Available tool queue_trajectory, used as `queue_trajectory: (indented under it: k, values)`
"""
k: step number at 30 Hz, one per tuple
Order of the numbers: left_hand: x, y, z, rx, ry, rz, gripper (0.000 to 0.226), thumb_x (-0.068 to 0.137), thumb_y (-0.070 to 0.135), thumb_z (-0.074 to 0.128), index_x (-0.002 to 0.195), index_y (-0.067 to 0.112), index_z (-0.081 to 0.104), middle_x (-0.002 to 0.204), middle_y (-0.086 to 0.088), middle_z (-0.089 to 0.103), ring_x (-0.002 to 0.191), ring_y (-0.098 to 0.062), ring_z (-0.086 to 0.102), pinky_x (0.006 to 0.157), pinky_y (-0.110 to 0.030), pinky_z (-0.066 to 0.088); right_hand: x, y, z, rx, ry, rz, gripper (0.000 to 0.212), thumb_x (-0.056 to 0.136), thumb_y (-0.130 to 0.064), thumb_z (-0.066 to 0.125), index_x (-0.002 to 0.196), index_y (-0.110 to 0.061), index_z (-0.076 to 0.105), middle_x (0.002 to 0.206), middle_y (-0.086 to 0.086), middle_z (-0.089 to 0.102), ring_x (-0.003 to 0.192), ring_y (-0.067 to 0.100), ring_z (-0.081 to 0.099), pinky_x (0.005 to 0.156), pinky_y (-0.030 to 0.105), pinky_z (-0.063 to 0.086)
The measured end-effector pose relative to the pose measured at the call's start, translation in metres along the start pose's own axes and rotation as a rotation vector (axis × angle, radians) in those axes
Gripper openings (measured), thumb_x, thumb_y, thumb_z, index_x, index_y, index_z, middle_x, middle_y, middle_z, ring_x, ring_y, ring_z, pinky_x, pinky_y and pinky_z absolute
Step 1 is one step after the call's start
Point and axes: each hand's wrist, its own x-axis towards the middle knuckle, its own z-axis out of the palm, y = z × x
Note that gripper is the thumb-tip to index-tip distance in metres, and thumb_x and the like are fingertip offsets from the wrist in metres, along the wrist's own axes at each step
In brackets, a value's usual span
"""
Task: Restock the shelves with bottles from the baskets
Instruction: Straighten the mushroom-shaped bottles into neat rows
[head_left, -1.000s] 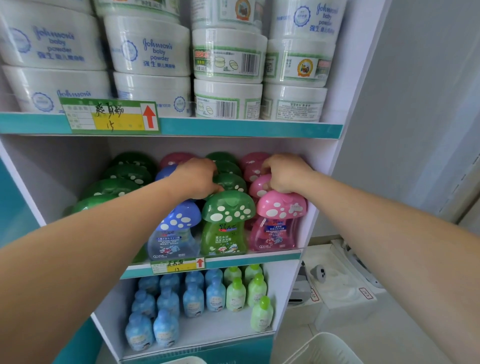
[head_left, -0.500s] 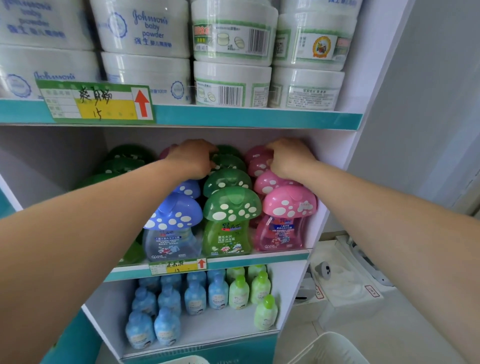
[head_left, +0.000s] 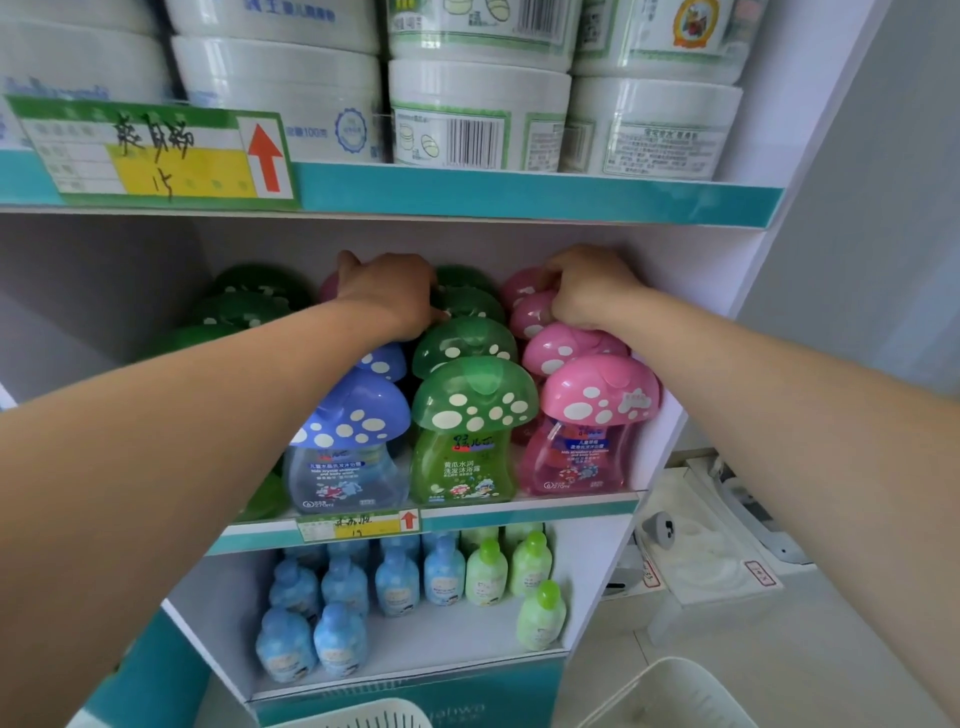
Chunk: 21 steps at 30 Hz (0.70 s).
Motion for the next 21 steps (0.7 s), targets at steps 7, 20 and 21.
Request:
queue_trajectory:
  k: [7, 20, 21]
  values:
    - [-0.018, -0.018, -0.025, -0.240, -0.075, 0.047, 0.052, 0.088, 0.044, 0.060, 0.133, 0.020, 0.051, 0.135, -0.006, 0.053, 0.124, -0.028, 0.047, 0.105, -0.039, 0.034, -0.015, -0.011, -0.001, 0.042, 0.032, 0.018, 0.037, 0.082, -0.019, 0.065, 0.119, -0.017, 0.063, 0.118, 0.007, 0.064, 0.105, 0.028, 0.059, 0.088, 0.034, 0.051]
    - [-0.125, -0.102, -0.057, -0.181, 0.012, 0.004, 0.031, 0.093, 0.028, 0.055, 0.123, 0.020, 0.063, 0.127, -0.004, 0.062, 0.117, -0.027, 0.054, 0.098, -0.030, 0.042, -0.102, -0.115, 0.000, 0.317, -0.061, -0.370, 0.045, 0.072, -0.045, 0.076, 0.111, -0.023, 0.069, 0.107, -0.006, 0.069, 0.100, 0.014, 0.062, 0.092, 0.034, 0.048]
    - [-0.134, -0.107, -0.056, -0.159, 0.014, 0.004, 0.032, 0.093, 0.031, 0.055, 0.121, 0.020, 0.064, 0.124, -0.006, 0.063, 0.115, -0.029, 0.054, 0.098, -0.033, 0.043, -0.106, -0.119, 0.001, 0.275, -0.066, -0.388, 0.049, 0.071, -0.048, 0.076, 0.112, -0.024, 0.068, 0.109, -0.005, 0.069, 0.103, 0.017, 0.060, 0.092, 0.036, 0.047]
